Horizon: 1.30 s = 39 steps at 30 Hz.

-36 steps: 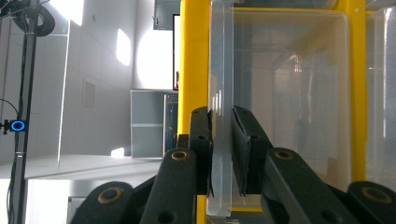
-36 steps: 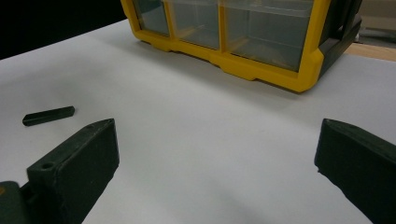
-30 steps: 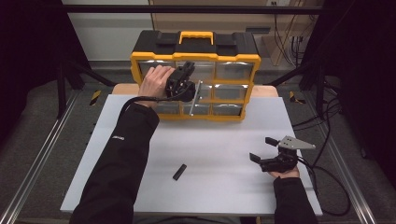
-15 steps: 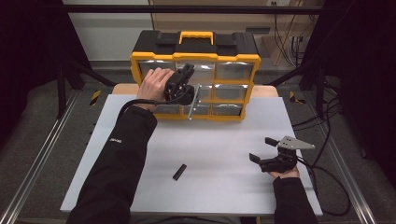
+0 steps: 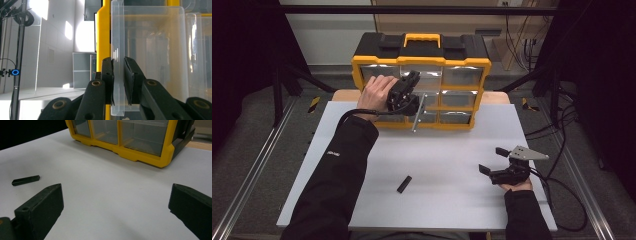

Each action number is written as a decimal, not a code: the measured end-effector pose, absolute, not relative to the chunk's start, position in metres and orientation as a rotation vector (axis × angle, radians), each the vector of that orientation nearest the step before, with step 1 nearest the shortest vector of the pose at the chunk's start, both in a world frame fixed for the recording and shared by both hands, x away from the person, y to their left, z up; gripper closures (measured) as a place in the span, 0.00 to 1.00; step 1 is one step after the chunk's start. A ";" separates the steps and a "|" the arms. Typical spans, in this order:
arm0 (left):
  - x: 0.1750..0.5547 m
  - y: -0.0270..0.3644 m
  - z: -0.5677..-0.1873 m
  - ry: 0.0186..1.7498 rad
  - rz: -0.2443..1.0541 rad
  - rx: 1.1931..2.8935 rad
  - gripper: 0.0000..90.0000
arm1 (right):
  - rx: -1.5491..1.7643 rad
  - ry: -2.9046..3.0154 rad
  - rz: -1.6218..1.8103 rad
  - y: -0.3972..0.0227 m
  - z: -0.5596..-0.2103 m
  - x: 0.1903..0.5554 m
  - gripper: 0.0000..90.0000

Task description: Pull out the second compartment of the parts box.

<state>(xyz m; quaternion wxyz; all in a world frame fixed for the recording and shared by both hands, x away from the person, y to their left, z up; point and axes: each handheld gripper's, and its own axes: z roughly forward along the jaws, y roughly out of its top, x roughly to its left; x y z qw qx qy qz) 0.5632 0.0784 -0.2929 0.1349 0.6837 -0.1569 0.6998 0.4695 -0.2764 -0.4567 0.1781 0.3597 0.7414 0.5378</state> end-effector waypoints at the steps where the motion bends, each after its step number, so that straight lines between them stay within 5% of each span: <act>1: 0.563 0.078 -0.293 -0.454 2.027 1.979 0.88 | 1.016 2.097 1.520 -0.276 -0.457 0.469 0.01; 39: 0.544 0.080 -0.295 -0.481 2.036 1.954 0.88 | 1.019 2.101 1.515 -0.276 -0.457 0.470 0.01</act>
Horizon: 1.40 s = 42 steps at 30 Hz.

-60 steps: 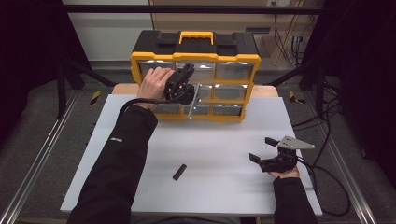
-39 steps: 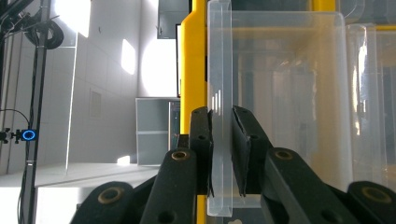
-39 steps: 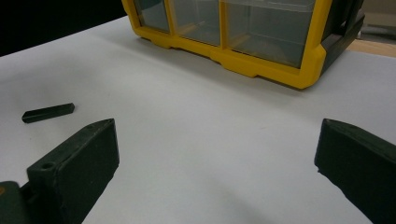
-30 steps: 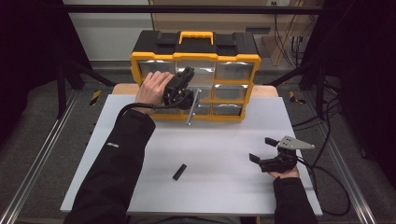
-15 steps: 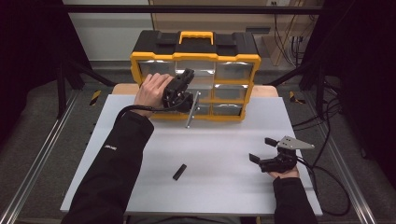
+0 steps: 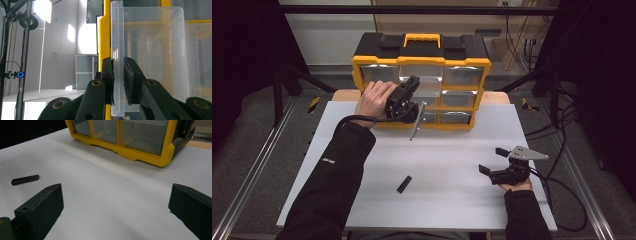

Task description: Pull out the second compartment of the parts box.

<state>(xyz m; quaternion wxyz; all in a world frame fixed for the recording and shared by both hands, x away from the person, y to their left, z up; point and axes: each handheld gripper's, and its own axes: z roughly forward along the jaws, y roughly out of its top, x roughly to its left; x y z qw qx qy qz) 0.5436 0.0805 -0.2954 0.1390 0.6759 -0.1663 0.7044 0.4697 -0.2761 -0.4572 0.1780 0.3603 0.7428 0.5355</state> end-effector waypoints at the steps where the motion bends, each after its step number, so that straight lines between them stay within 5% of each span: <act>1: 0.543 0.081 -0.295 -0.484 2.036 1.955 0.88 | 1.019 2.101 1.514 -0.276 -0.457 0.470 0.01; 42: 0.523 0.087 -0.298 -0.508 2.026 1.932 0.88 | 1.023 2.104 1.514 -0.276 -0.457 0.470 0.01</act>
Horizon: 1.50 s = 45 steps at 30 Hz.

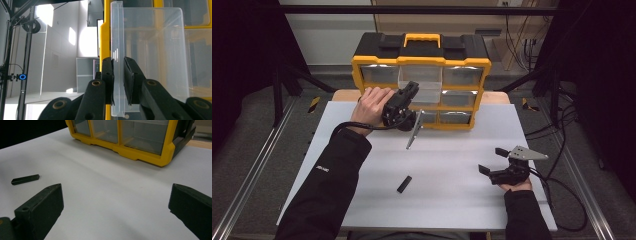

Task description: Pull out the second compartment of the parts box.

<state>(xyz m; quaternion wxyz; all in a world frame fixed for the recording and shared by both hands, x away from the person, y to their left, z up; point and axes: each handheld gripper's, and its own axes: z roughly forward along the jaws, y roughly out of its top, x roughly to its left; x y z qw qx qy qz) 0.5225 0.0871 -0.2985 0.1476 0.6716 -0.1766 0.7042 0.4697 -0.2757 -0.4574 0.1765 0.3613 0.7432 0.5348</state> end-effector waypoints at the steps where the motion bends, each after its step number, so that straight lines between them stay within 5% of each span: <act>1: 0.522 0.087 -0.298 -0.514 2.028 1.929 0.88 | 1.024 2.104 1.515 -0.276 -0.457 0.470 0.01; 27: 0.514 0.089 -0.299 -0.517 2.026 1.930 0.87 | 1.023 2.105 1.513 -0.275 -0.458 0.470 0.01; 45: 0.515 0.087 -0.289 -0.380 1.880 1.996 0.83 | 1.023 2.108 1.511 -0.275 -0.458 0.470 0.01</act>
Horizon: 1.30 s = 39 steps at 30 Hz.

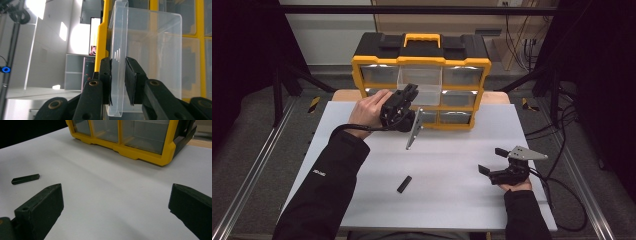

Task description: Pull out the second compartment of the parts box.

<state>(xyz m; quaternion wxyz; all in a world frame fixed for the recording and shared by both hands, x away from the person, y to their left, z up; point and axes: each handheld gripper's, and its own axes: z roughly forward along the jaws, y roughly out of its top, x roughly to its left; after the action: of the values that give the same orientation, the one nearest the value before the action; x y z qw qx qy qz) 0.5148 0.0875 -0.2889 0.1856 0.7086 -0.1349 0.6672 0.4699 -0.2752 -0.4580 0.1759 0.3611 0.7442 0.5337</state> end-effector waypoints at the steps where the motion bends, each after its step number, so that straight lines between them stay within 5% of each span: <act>1: 0.515 0.088 -0.288 -0.351 1.855 2.004 0.83 | 1.022 2.108 1.511 -0.275 -0.458 0.470 0.01; 11: 0.511 0.089 -0.272 -0.086 1.575 2.051 0.55 | 1.025 2.109 1.514 -0.275 -0.458 0.470 0.01; 30: 0.493 0.099 -0.268 0.254 1.273 2.011 0.10 | 1.026 2.111 1.513 -0.275 -0.458 0.470 0.01; 39: 0.485 0.113 -0.274 0.404 1.159 1.958 0.02 | 1.026 2.111 1.512 -0.275 -0.458 0.470 0.01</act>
<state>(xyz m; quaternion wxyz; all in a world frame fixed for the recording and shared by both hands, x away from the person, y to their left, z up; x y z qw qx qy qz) 0.4846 0.1129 -0.2744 0.4036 0.7751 0.1600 0.4590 0.4701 -0.2749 -0.4585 0.1737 0.3620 0.7445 0.5333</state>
